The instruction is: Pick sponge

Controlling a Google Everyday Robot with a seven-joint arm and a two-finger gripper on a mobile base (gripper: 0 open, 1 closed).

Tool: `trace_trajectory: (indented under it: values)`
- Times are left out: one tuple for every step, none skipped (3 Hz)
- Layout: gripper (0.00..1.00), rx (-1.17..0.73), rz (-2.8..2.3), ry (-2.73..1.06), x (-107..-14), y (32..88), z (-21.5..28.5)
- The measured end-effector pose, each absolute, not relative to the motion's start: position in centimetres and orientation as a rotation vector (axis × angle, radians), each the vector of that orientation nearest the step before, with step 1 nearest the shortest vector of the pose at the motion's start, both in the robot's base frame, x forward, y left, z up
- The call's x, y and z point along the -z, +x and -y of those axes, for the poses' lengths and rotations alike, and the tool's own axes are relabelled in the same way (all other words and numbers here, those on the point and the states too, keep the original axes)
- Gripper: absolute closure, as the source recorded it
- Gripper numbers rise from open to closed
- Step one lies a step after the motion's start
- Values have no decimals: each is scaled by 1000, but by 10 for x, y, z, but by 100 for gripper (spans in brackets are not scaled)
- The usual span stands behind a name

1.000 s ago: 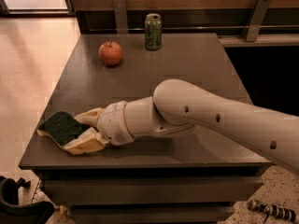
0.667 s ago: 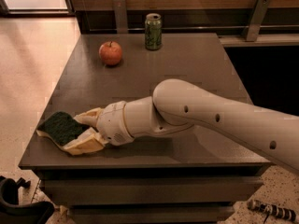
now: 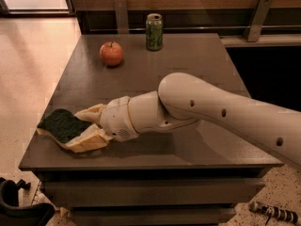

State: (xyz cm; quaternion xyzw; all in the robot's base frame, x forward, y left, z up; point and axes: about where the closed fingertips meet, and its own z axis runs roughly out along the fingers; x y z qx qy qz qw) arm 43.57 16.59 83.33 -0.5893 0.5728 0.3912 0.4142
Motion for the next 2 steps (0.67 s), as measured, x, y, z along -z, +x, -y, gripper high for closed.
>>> trace_trajectory:
  values:
    - [100, -980, -1365, -1526, -887, 455, -131]
    - [100, -976, -1327, -1577, -941, 463, -92]
